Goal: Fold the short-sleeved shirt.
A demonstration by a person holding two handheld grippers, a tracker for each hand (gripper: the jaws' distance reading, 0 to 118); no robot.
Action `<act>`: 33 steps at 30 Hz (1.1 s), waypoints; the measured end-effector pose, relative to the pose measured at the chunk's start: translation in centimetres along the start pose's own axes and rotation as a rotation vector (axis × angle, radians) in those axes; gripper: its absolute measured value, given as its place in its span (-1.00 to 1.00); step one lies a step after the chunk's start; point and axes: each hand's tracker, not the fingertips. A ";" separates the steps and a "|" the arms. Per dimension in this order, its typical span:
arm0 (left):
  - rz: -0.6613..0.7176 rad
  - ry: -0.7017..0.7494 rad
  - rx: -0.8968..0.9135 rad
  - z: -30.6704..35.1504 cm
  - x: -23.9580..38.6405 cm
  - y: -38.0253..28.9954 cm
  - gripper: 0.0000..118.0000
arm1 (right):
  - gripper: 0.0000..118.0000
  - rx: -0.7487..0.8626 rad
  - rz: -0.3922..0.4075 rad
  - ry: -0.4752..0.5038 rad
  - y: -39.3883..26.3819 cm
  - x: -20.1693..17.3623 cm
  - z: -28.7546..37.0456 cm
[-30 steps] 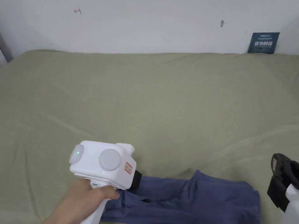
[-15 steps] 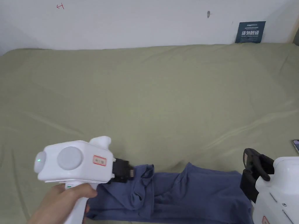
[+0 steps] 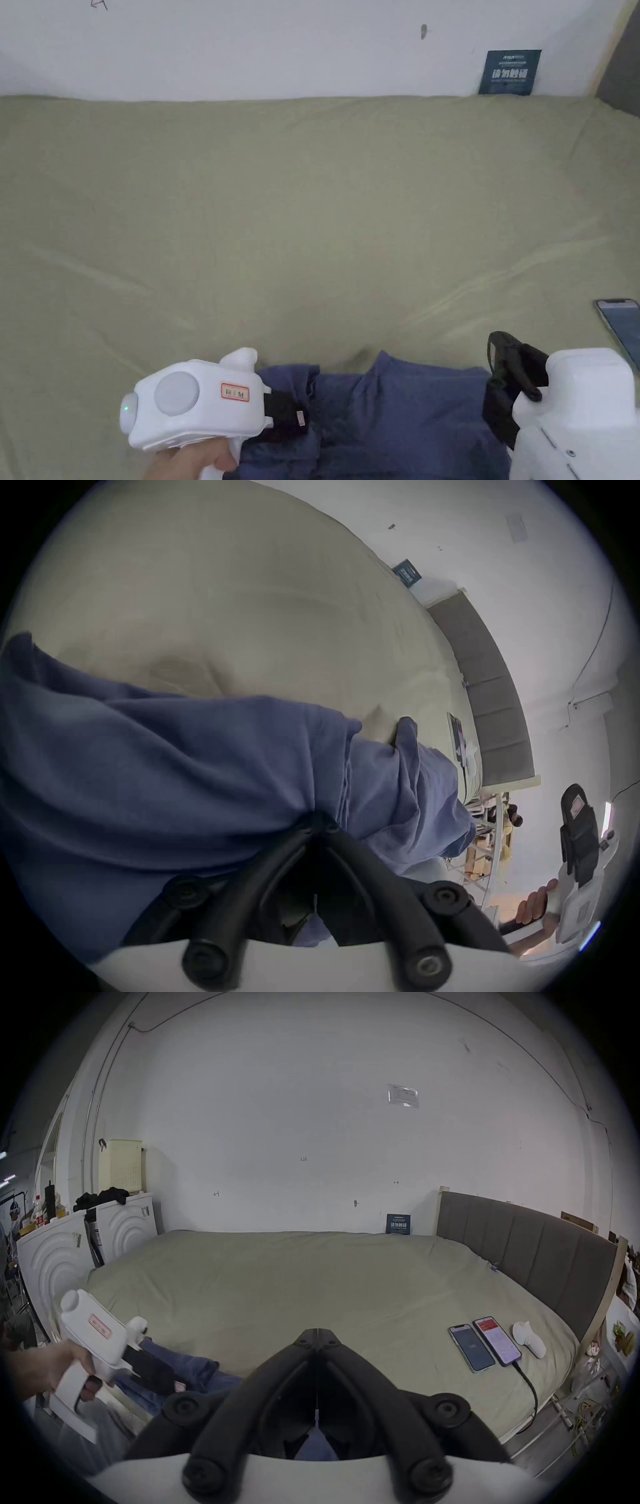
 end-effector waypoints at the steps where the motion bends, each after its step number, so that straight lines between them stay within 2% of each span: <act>1: 0.002 0.003 0.006 0.3 0.1 0.1 -1.00 | -0.96 -0.004 0.003 0.000 -0.1 0.0 -0.1; 4: -0.019 0.006 -0.001 2.2 0.3 0.3 -1.00 | -0.96 -0.015 0.002 0.003 -0.2 -0.3 -0.3; 8: -0.063 -0.039 0.084 8.2 -0.2 0.5 -1.00 | -0.96 -0.013 0.006 0.011 -0.1 -1.1 -0.5; 13: 0.041 -0.033 0.205 15.5 -5.4 0.7 -1.00 | -0.96 -0.007 0.025 0.029 0.2 -2.3 -0.7; 16: 0.081 0.022 0.214 16.8 -9.0 0.7 -1.00 | -0.96 -0.007 0.029 0.036 0.3 -3.0 -0.9; 19: 0.147 -0.054 0.172 16.1 -11.4 0.3 -1.00 | -0.96 -0.012 0.031 0.036 0.4 -3.3 -1.0; 20: 0.161 -0.090 0.166 15.6 -12.1 0.2 -0.95 | -0.96 -0.014 0.032 0.034 0.4 -3.3 -1.0; 21: 0.175 -0.122 0.157 15.2 -12.6 0.1 -0.69 | -0.96 -0.017 0.032 0.032 0.5 -3.3 -1.1; 22: 0.176 -0.154 0.144 14.8 -13.0 0.2 -0.18 | -0.96 -0.020 0.031 0.030 0.5 -3.3 -1.1; 23: 0.189 -0.169 0.151 14.3 -13.4 0.1 0.59 | -0.96 -0.022 0.032 0.028 0.6 -3.2 -1.1; 24: 0.189 -0.174 0.154 13.6 -13.7 0.1 0.76 | -0.96 -0.023 0.036 0.023 0.6 -3.2 -1.1; 28: 0.243 -0.289 0.133 11.6 -14.9 0.5 0.74 | -0.96 -0.028 0.048 0.008 0.8 -3.0 -1.3; 31: 0.314 -0.446 0.109 10.2 -15.2 1.2 0.74 | -0.96 -0.033 0.044 0.003 0.9 -2.9 -1.5; 33: 0.329 -0.459 0.066 8.5 -14.7 1.4 0.51 | -0.96 -0.033 0.040 -0.004 0.9 -2.8 -1.6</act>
